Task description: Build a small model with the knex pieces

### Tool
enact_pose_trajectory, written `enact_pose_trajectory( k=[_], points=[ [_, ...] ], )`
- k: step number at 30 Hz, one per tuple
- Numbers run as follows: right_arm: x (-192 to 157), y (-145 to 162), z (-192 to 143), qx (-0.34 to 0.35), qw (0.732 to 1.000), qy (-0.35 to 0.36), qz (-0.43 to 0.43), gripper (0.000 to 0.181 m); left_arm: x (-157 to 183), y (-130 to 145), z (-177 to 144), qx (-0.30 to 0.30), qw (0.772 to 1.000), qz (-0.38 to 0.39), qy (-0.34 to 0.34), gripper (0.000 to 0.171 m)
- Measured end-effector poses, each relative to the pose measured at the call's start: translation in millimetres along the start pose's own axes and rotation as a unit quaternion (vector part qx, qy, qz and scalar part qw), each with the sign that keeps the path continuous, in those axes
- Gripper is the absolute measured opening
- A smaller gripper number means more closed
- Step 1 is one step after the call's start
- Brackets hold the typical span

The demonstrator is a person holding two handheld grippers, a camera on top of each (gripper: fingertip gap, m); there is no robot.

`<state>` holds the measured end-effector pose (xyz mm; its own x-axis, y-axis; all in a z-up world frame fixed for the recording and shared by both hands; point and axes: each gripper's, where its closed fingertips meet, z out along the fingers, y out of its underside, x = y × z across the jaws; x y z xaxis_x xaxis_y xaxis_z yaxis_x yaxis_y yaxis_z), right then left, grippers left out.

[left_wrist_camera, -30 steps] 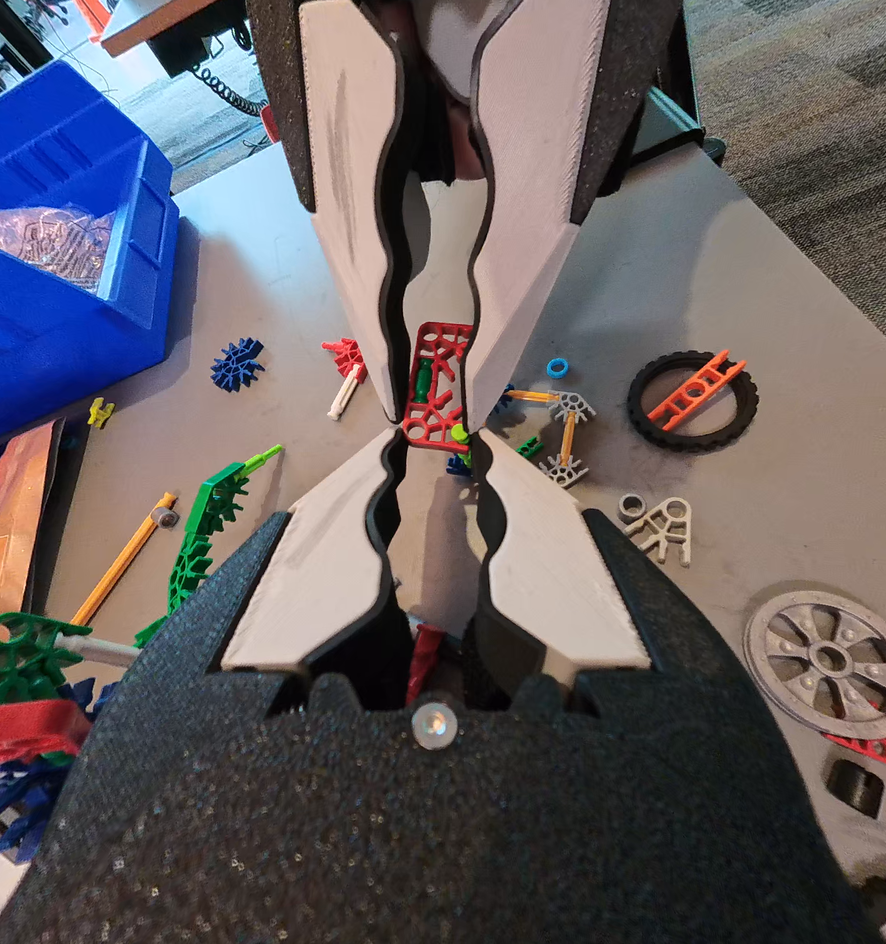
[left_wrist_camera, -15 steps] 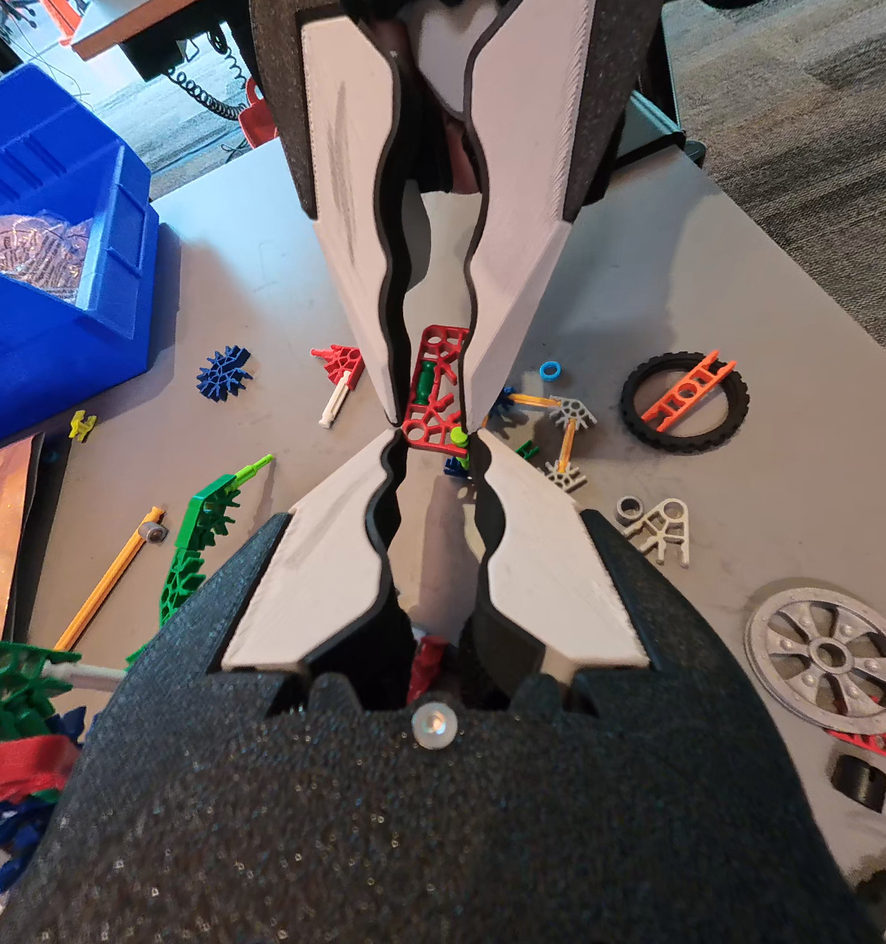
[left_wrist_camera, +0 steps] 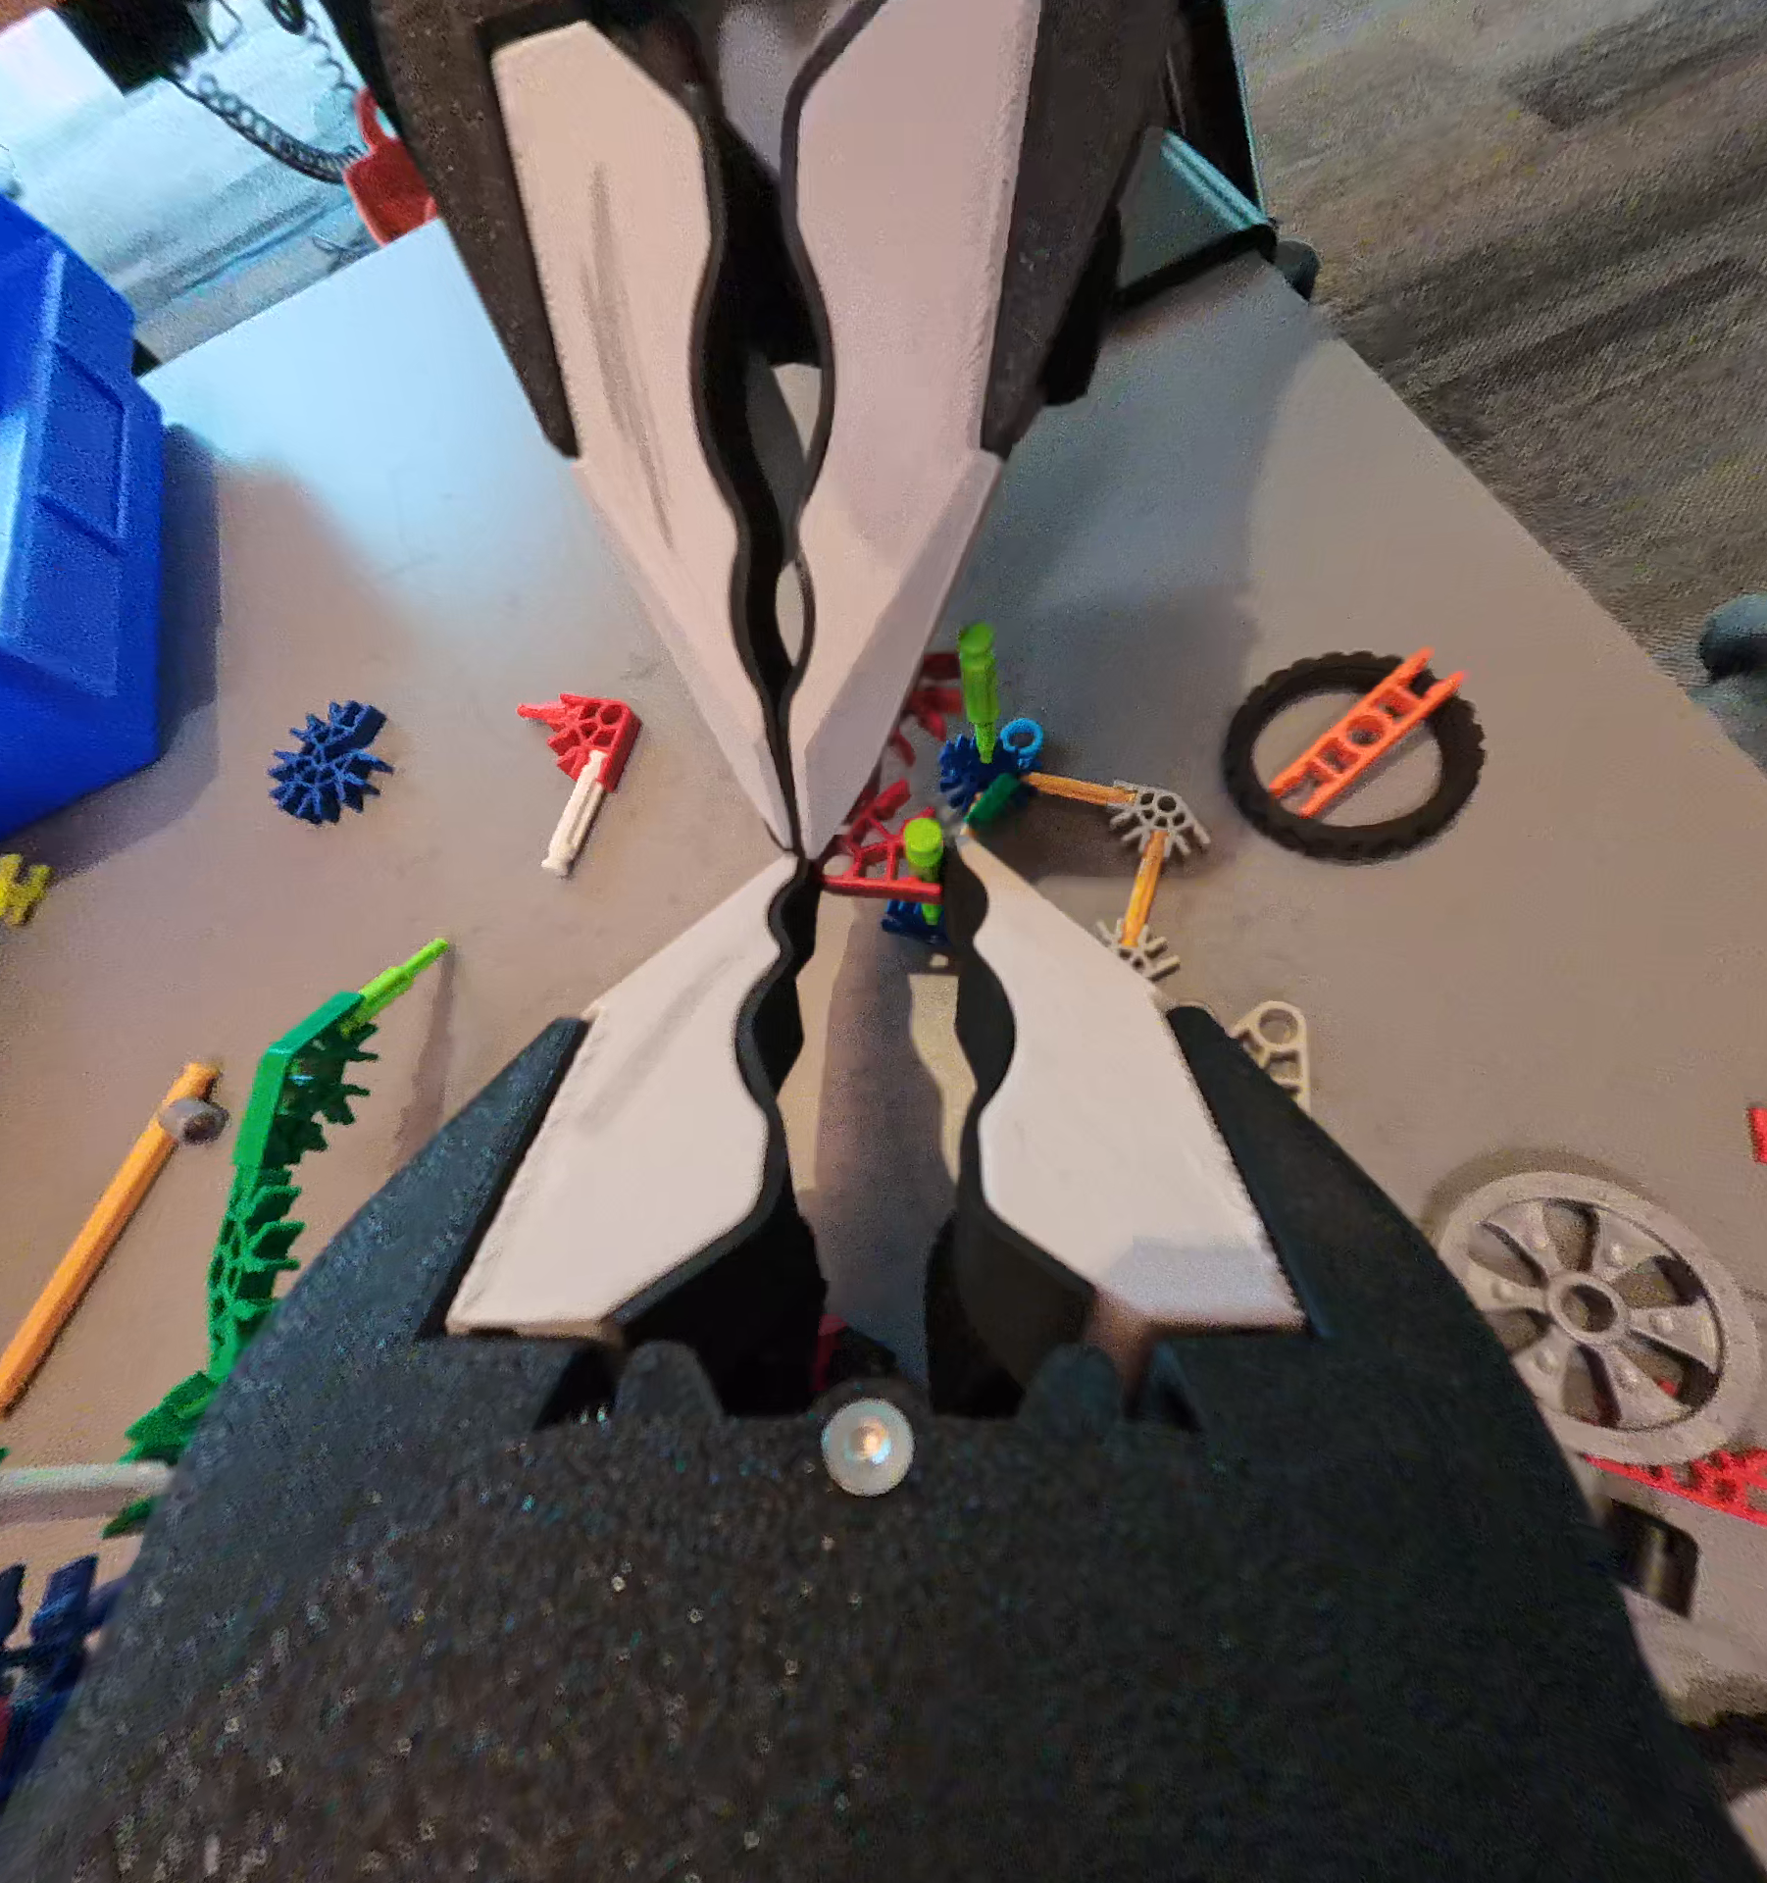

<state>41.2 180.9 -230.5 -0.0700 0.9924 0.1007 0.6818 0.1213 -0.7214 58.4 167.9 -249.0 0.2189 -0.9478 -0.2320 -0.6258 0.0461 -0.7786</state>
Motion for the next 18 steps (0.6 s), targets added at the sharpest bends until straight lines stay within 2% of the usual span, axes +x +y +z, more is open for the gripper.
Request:
enact_pose_trajectory(
  k=[8,11,18],
  points=[
    [4,-2,-9,0.015,1.000,0.002,0.012,0.002,-6,2,-2,-0.007,1.000,-0.006,-0.011,0.024],
    [-2,-2,-9,0.013,1.000,-0.009,0.024,0.021,-8,3,-3,-0.005,1.000,-0.020,-0.014,0.024],
    [-10,3,5,-0.018,1.000,0.008,0.013,0.026,-5,8,-2,-0.020,0.999,-0.016,-0.024,0.025]
  ],
)
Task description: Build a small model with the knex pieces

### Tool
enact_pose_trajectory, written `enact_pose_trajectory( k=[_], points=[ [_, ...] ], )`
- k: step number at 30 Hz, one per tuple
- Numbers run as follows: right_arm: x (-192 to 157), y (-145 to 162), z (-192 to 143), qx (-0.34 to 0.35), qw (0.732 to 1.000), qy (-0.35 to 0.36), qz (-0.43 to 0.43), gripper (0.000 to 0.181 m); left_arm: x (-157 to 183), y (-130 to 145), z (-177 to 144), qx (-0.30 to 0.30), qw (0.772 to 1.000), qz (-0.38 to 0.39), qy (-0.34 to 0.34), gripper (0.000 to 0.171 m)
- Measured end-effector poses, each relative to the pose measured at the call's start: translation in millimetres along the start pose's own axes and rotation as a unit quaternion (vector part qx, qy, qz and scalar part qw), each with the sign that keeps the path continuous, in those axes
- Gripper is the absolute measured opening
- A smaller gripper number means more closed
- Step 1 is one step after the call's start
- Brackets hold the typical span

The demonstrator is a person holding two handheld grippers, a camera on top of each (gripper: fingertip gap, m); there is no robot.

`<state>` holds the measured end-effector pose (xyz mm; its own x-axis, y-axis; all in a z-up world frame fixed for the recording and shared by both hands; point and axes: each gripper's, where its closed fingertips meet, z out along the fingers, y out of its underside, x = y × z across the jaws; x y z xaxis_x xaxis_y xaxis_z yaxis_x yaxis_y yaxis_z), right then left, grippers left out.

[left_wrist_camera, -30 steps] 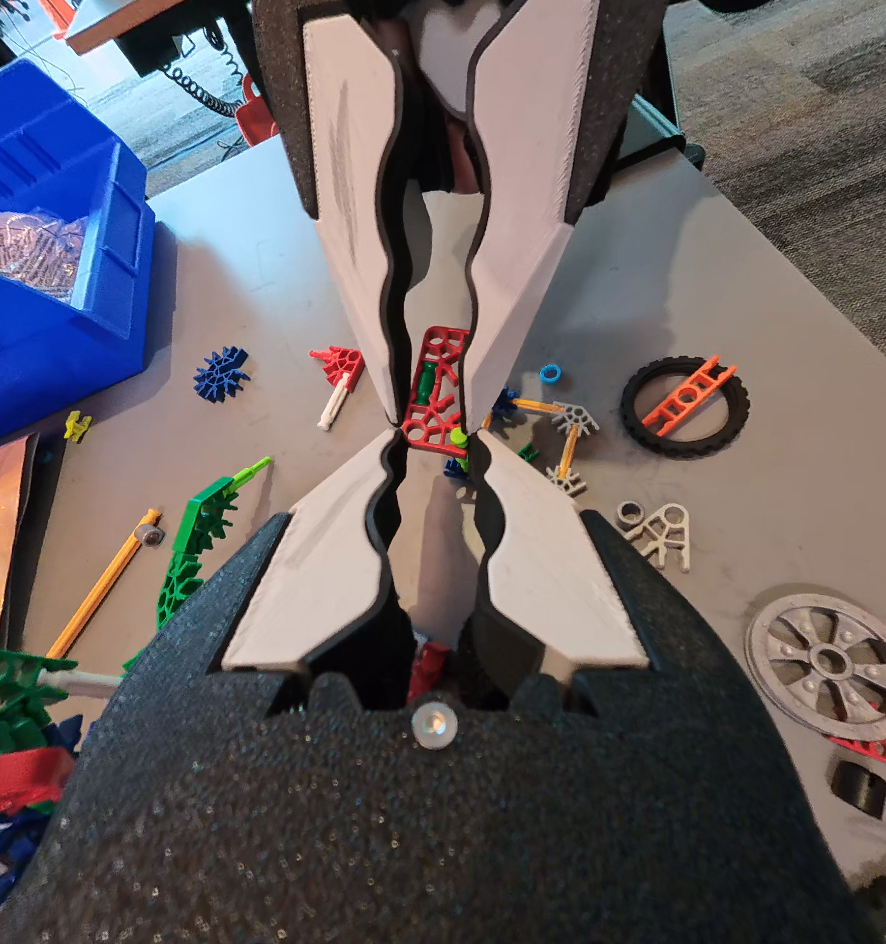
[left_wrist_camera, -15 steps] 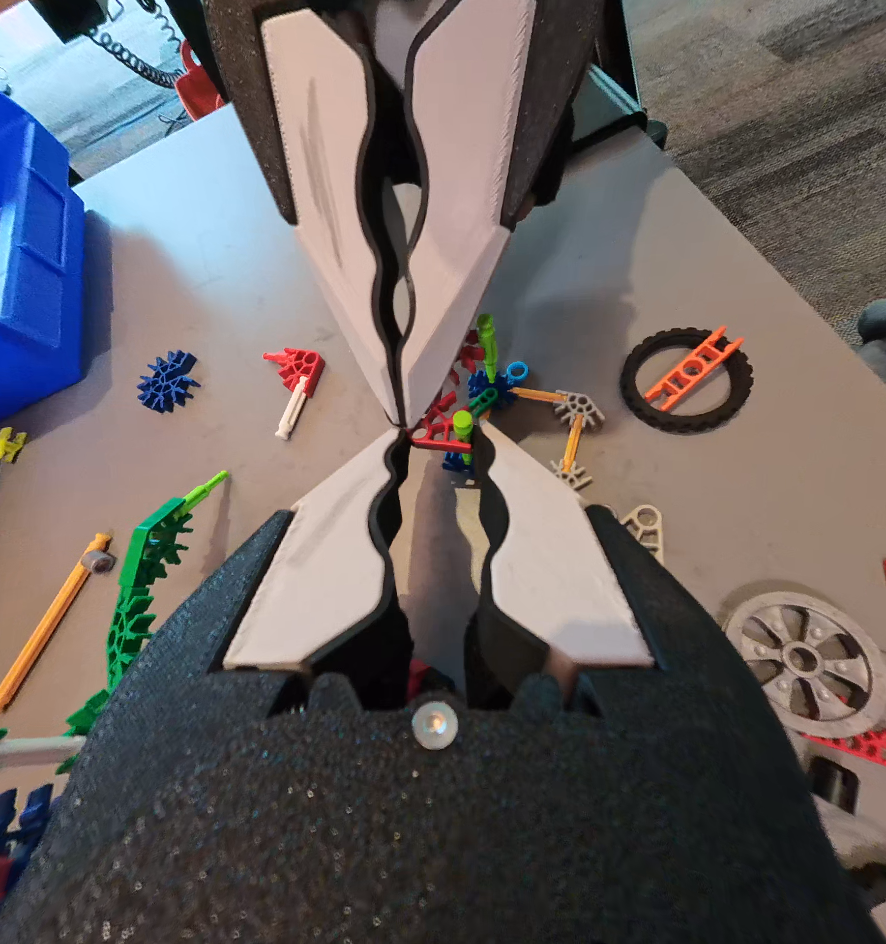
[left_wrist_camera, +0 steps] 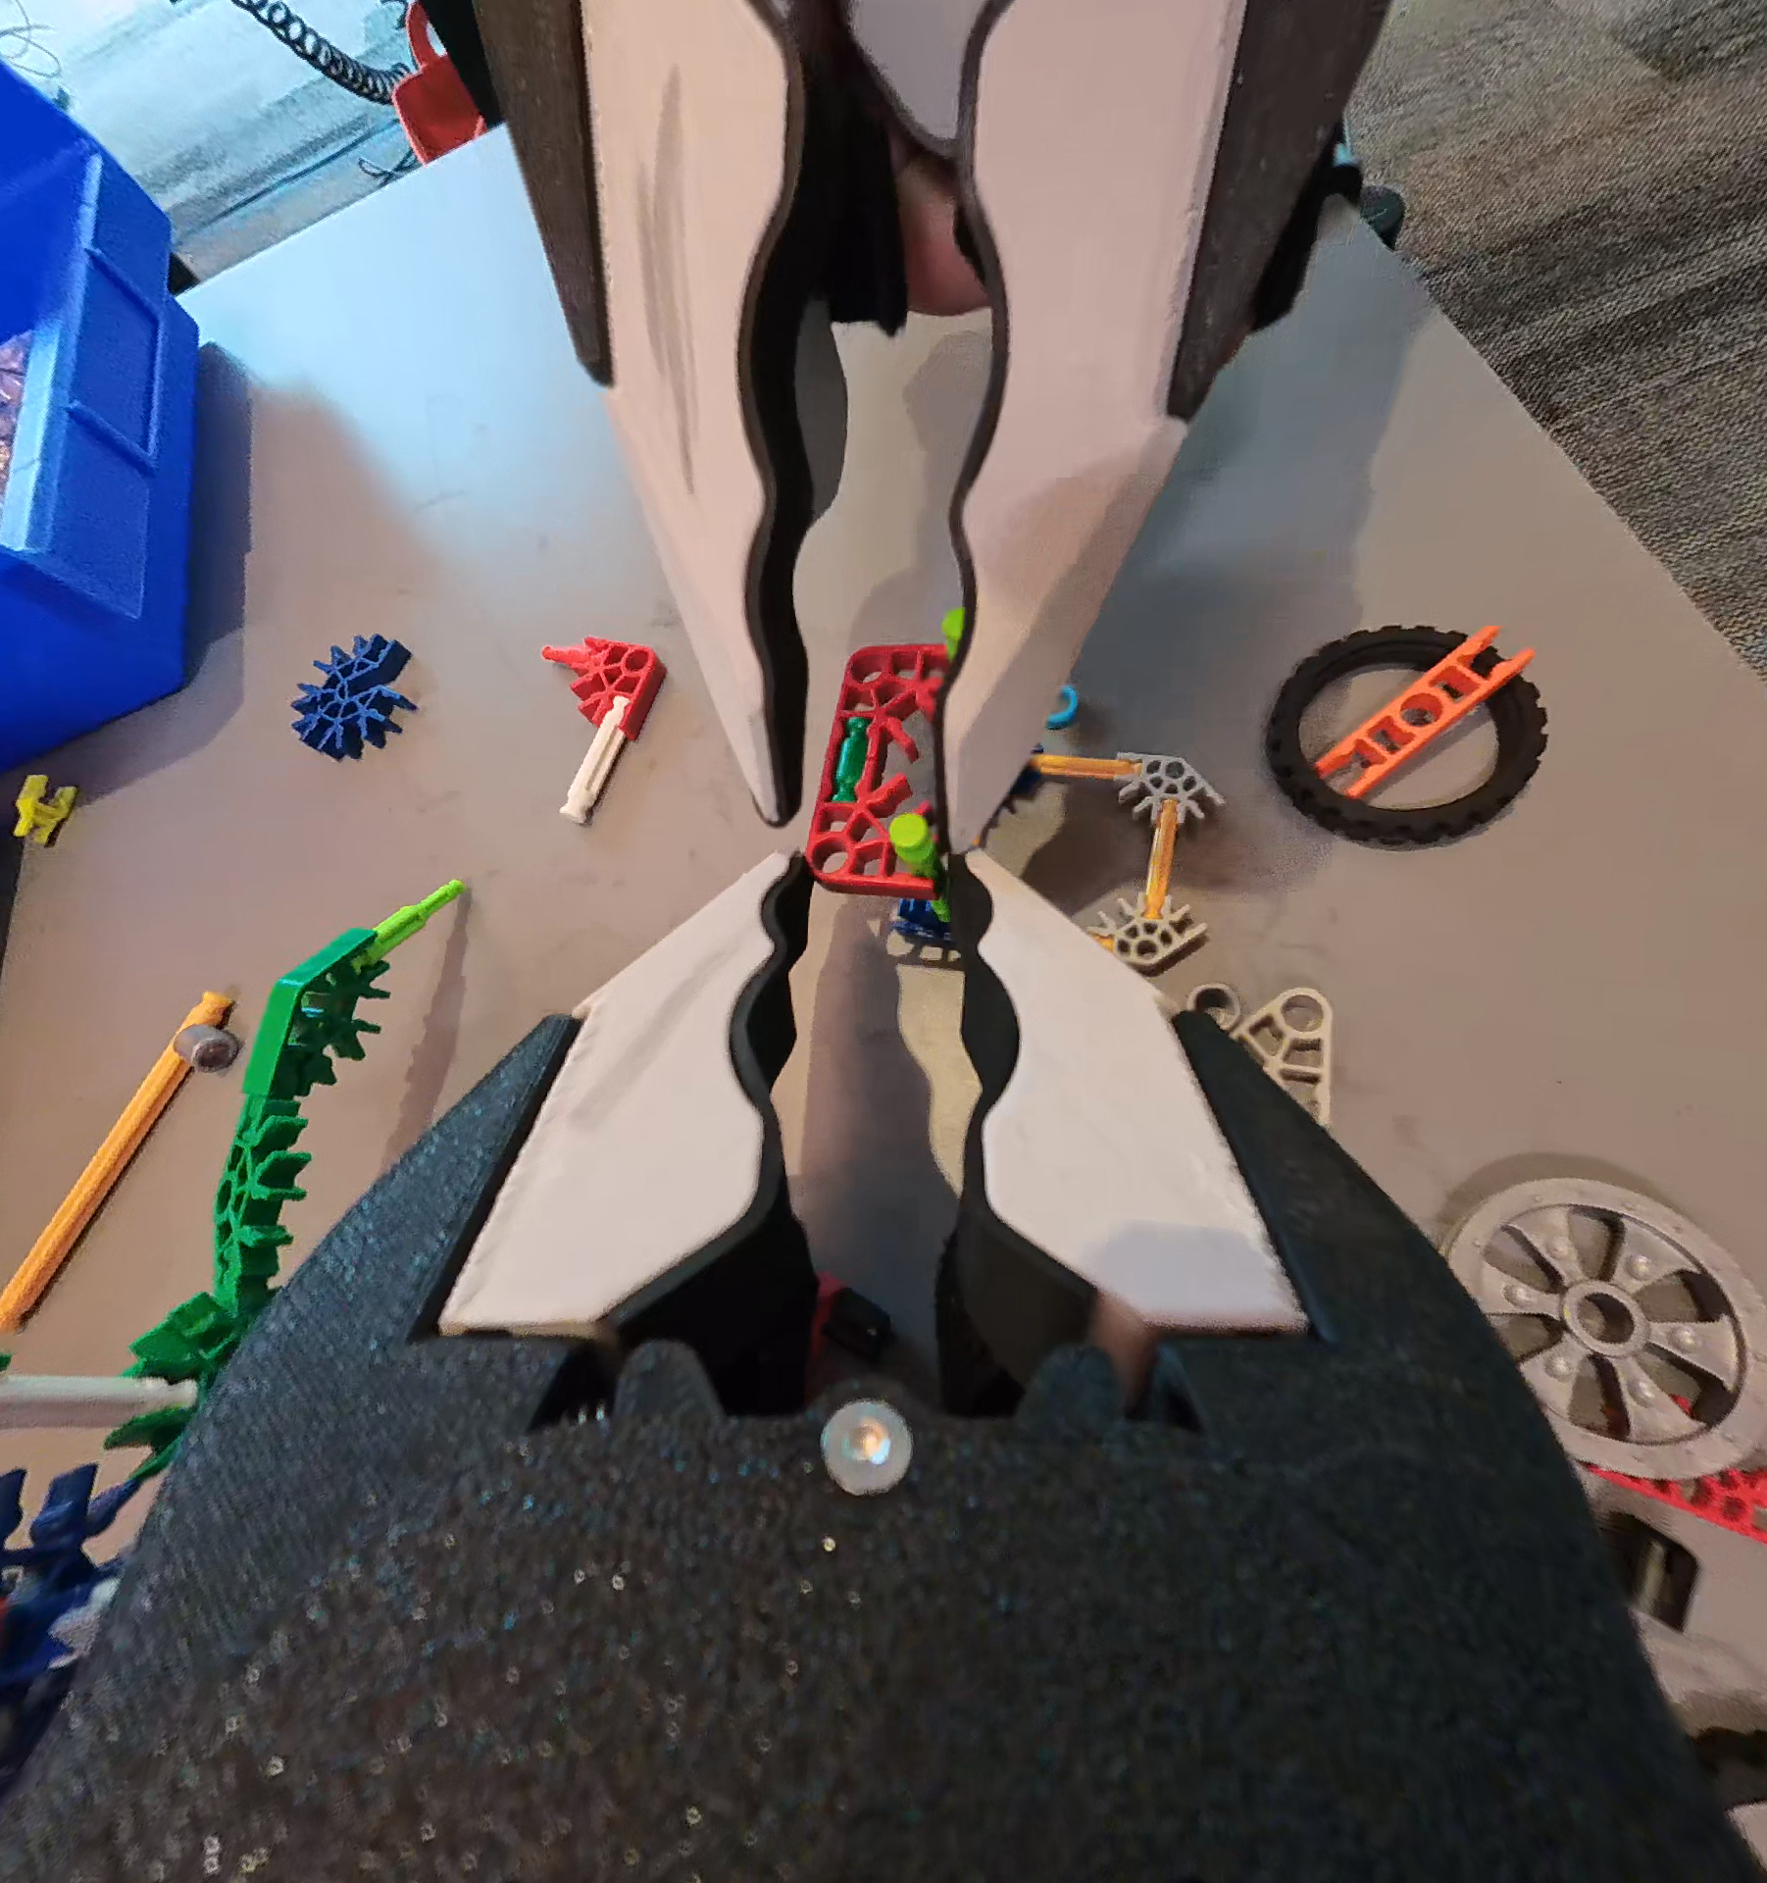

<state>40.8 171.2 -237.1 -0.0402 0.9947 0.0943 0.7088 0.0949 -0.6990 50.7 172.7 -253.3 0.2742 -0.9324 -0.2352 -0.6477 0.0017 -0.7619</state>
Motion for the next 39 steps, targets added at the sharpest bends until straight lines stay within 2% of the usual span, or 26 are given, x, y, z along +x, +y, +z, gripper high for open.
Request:
enact_pose_trajectory(
  k=[18,28,34,36,39],
  points=[
    [0.7,-2.3,-0.6,0.007,0.999,0.021,0.027,0.027,-2.5,0.8,-0.9,0.000,1.000,0.003,-0.013,0.025],
    [0.7,-1.8,0.4,0.001,0.999,0.050,0.019,0.021,-3.5,1.3,0.1,-0.002,0.999,0.014,-0.031,0.022],
    [0.0,-3.9,-2.7,0.008,0.998,0.040,0.041,0.023,-3.7,-0.2,0.1,0.003,1.000,0.011,-0.028,0.023],
    [-2.6,-7.9,-2.9,0.016,0.998,0.028,0.054,0.033,-4.2,0.2,0.3,0.001,1.000,0.010,-0.029,0.023],
    [0.0,-6.3,-2.0,0.008,0.998,0.041,0.044,0.033,-4.6,1.4,1.2,-0.004,0.999,0.014,-0.033,0.024]
  ],
)
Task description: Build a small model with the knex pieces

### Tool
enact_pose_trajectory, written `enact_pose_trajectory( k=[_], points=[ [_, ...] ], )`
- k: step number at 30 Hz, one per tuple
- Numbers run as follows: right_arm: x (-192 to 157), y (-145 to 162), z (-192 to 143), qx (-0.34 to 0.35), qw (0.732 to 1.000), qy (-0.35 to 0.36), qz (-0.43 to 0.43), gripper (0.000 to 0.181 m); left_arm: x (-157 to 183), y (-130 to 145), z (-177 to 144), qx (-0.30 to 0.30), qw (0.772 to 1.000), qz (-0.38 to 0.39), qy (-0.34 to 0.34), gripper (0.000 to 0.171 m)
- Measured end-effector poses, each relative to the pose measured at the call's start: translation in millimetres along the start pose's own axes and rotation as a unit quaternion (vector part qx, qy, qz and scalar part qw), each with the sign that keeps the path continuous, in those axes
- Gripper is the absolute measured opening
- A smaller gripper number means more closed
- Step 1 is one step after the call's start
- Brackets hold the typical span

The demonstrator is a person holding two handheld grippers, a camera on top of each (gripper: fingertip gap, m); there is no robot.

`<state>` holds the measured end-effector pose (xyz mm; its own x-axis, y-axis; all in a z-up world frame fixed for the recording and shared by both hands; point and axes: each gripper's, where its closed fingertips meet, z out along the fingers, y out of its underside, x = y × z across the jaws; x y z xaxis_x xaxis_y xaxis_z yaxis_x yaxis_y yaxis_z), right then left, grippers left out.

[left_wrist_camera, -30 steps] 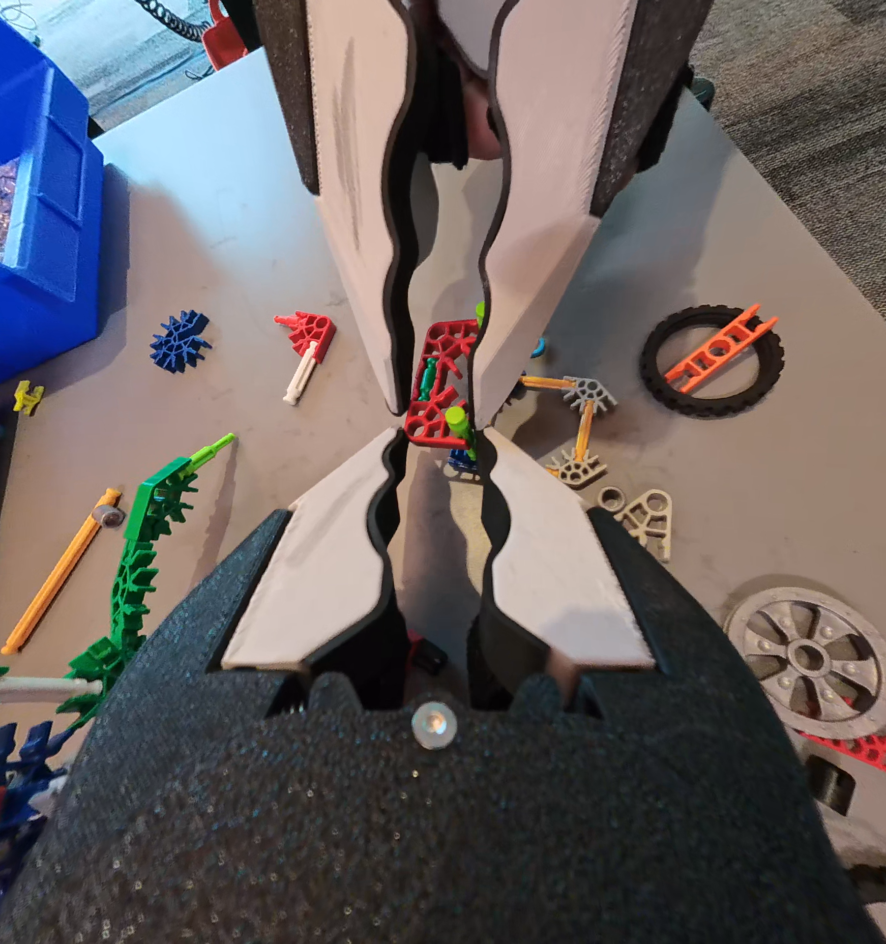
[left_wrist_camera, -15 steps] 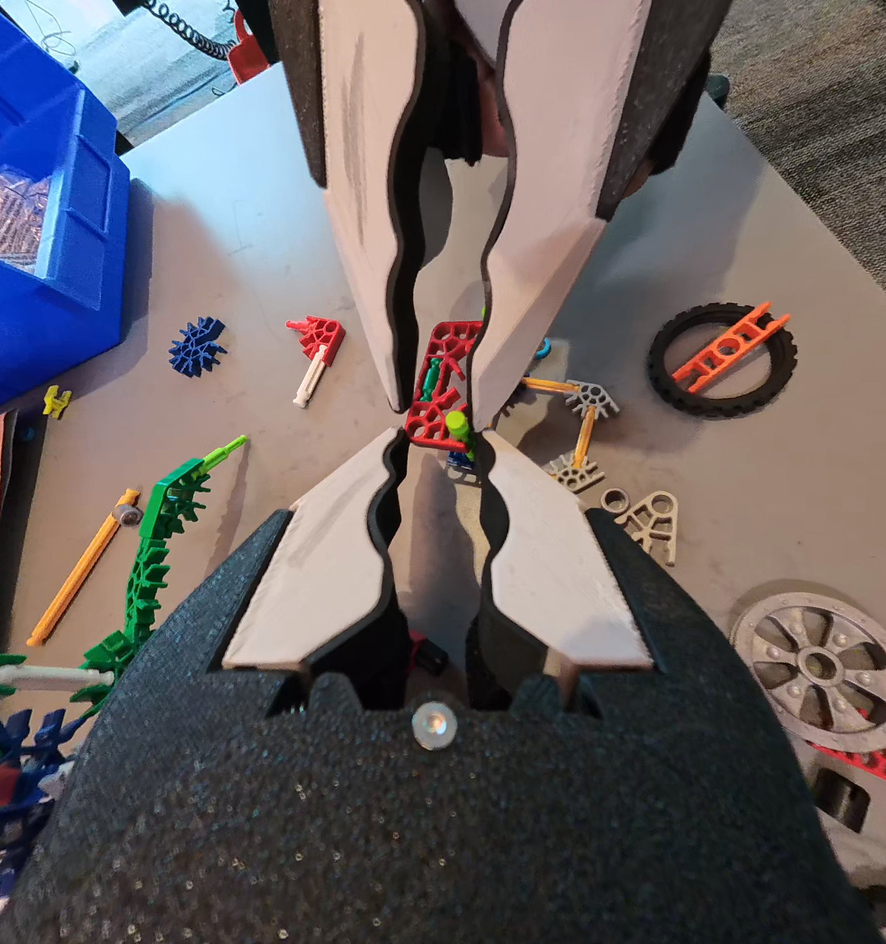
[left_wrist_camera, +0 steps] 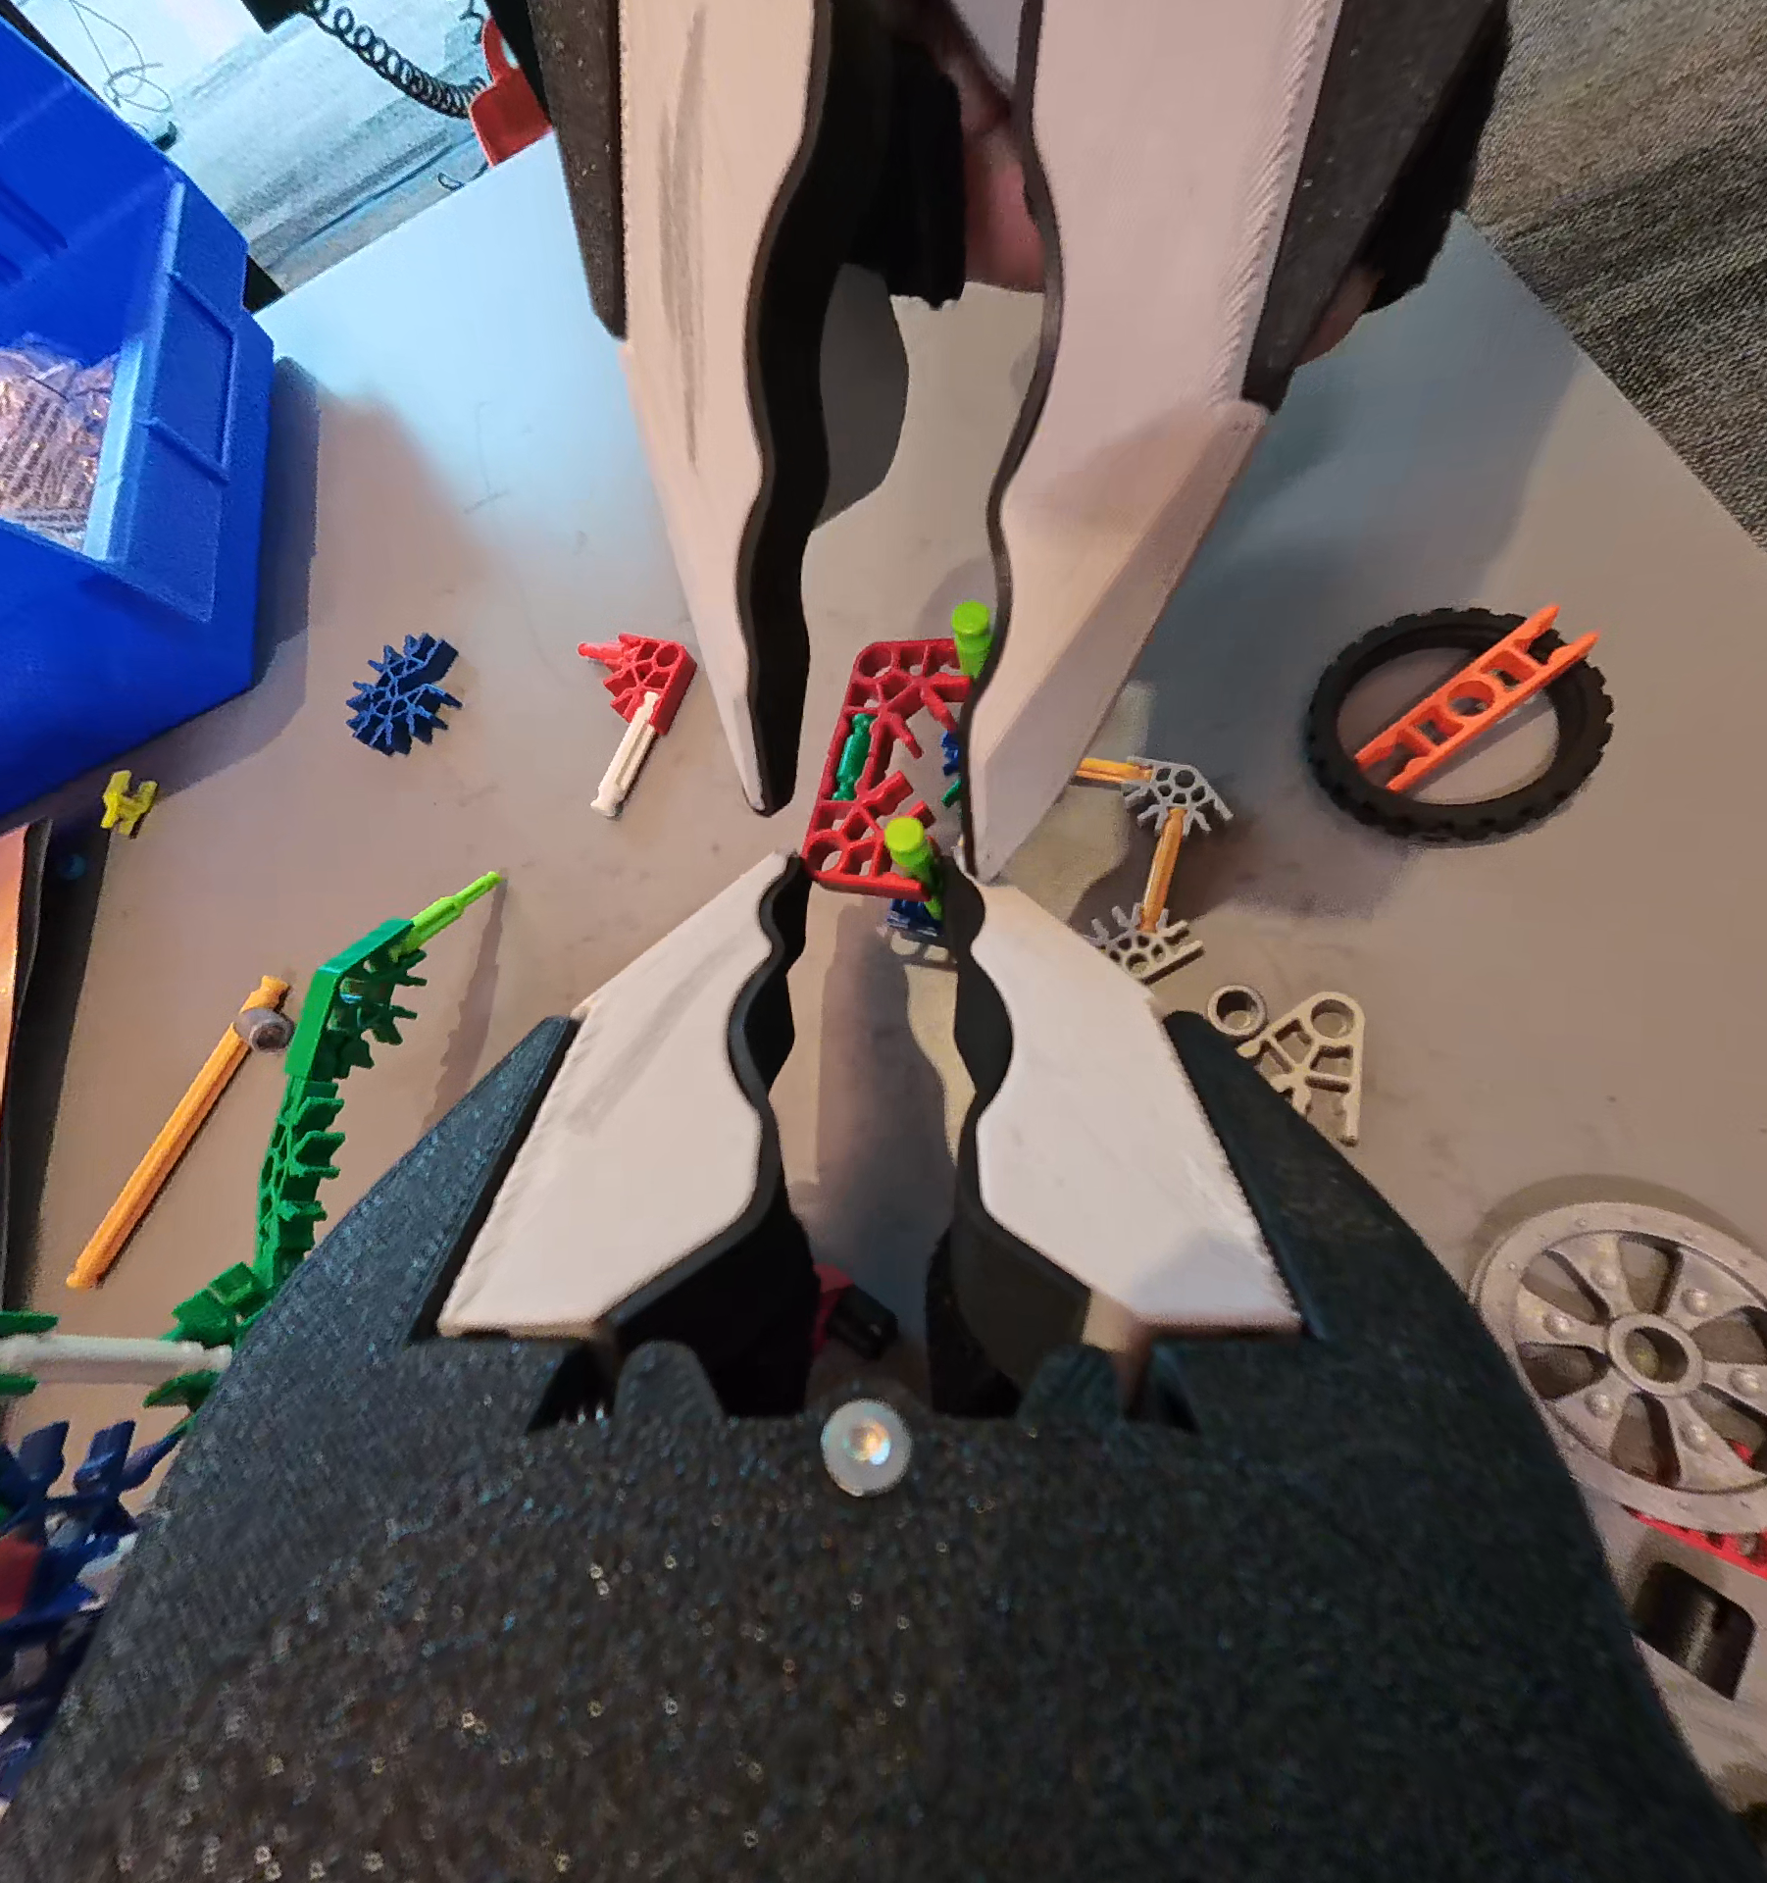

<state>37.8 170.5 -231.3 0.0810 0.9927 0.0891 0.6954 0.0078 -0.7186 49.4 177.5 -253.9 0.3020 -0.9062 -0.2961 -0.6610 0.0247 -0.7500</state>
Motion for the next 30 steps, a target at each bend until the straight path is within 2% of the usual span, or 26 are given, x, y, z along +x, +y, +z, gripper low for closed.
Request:
enact_pose_trajectory(
  k=[5,15,18,23,30],
  points=[
    [-2,0,2,0.003,1.000,-0.006,0.003,0.016,1,0,0,0.000,1.000,0.000,0.001,0.024],
    [4,0,3,0.005,1.000,0.008,0.015,0.020,-3,0,0,-0.003,1.000,0.002,-0.018,0.024],
    [9,3,0,0.006,0.999,0.029,0.023,0.038,-2,-1,0,0.000,1.000,0.011,-0.026,0.023],
    [4,3,1,0.010,0.999,0.012,0.029,0.025,-2,-2,0,0.000,0.999,0.022,-0.040,0.024],
    [4,3,2,0.015,0.999,-0.006,0.032,0.023,-3,-2,1,-0.003,0.999,0.019,-0.046,0.023]
  ],
)
